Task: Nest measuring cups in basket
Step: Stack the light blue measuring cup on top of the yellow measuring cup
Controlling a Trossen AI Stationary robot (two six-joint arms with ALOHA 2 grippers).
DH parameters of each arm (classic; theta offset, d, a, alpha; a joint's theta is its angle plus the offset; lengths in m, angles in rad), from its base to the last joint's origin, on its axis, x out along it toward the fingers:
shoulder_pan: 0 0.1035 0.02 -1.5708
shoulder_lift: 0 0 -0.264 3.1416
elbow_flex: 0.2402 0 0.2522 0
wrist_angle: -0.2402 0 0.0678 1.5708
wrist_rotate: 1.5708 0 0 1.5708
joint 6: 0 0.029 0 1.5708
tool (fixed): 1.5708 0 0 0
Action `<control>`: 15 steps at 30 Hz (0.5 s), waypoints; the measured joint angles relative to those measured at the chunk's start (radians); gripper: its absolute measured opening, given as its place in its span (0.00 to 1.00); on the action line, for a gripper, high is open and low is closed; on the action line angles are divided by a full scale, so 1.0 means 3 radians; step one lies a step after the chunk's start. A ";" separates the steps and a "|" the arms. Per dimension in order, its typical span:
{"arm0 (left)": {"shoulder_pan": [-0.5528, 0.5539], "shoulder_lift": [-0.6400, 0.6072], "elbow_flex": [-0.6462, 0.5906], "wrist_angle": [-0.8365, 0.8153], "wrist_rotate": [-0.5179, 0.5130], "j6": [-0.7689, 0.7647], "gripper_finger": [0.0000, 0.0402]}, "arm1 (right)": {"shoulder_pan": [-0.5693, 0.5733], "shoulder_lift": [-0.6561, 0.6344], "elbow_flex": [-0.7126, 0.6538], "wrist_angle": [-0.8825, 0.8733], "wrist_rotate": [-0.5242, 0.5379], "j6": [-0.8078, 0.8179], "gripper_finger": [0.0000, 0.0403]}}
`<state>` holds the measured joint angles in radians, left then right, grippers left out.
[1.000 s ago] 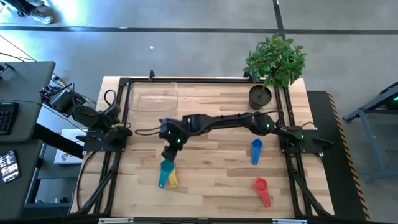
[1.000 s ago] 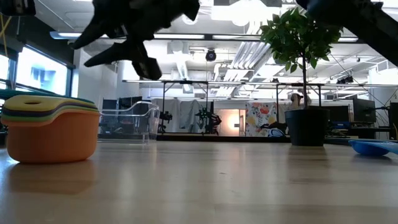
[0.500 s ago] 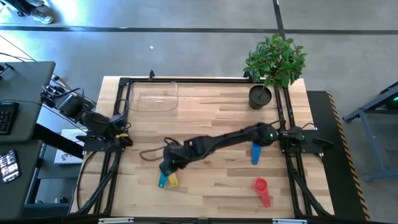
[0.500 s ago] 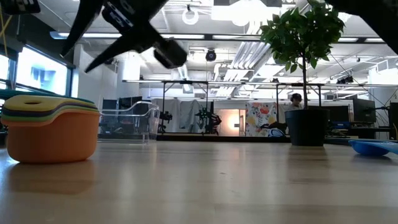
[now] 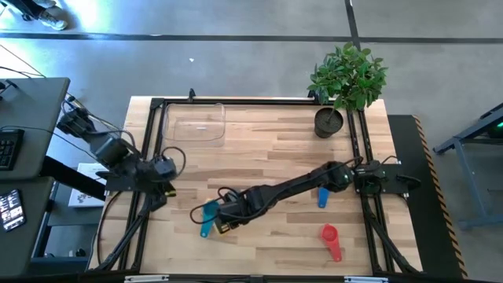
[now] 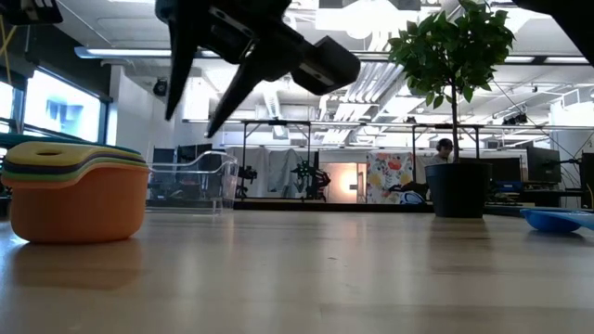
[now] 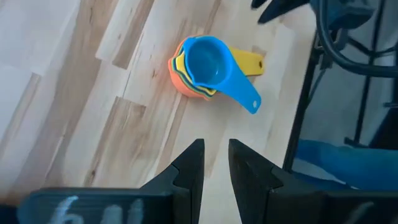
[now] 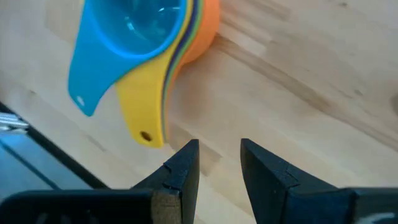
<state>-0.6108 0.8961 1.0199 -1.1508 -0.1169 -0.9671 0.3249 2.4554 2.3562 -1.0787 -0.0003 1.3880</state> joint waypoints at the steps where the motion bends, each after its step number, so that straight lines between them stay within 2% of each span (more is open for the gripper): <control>1: -0.0023 0.0059 0.0000 0.0003 -0.0001 -0.0043 0.16 | -0.0004 0.0000 0.0000 -0.0031 -0.0001 -0.0008 0.27; 7: -0.0222 0.0412 0.0000 0.0002 -0.0072 -0.0251 0.16 | 0.0001 0.0000 0.0000 -0.0390 -0.0035 -0.0116 0.27; 15: -0.0532 0.0932 0.0000 0.0014 -0.0182 -0.0766 0.16 | 0.0002 0.0000 0.0000 -0.0711 -0.0343 -0.0453 0.27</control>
<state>-0.7706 1.1755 1.0199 -1.1466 -0.1714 -1.1969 0.3256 2.4554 2.3562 -1.2920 -0.1032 1.2522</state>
